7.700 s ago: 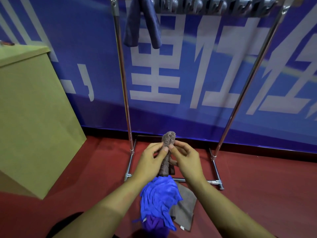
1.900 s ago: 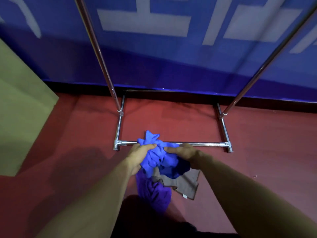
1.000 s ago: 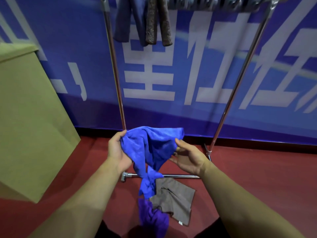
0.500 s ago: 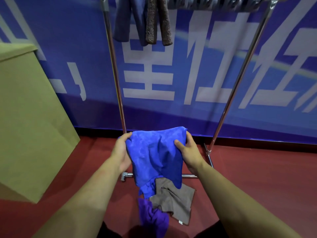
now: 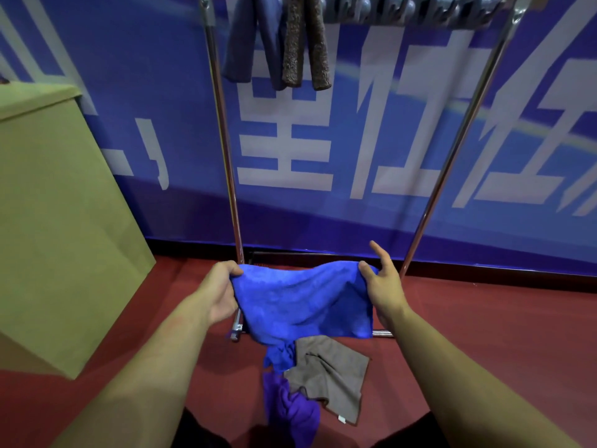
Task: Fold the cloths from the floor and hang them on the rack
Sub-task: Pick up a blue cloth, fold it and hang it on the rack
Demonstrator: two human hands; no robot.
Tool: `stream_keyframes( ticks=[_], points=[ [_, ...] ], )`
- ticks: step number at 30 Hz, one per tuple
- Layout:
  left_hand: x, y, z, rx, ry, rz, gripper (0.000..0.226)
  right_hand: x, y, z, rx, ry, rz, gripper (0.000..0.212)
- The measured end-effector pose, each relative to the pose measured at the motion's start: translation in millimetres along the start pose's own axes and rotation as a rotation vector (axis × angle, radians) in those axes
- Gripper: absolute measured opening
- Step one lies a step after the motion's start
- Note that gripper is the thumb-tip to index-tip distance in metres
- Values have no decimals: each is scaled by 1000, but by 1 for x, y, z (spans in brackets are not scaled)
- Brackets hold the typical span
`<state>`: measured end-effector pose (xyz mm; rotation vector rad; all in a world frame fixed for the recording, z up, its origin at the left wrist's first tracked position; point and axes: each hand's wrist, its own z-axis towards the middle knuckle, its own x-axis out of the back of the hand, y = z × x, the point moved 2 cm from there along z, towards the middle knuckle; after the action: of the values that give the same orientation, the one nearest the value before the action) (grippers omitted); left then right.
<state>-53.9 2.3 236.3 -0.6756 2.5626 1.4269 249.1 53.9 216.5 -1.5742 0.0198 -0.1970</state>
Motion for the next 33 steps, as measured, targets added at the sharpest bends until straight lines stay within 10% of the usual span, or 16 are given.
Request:
stream_keyframes(
  ticks=[33],
  points=[
    [11,22,-5,-684,362,58,26,31,-22,0,82,192,28,13]
  ],
)
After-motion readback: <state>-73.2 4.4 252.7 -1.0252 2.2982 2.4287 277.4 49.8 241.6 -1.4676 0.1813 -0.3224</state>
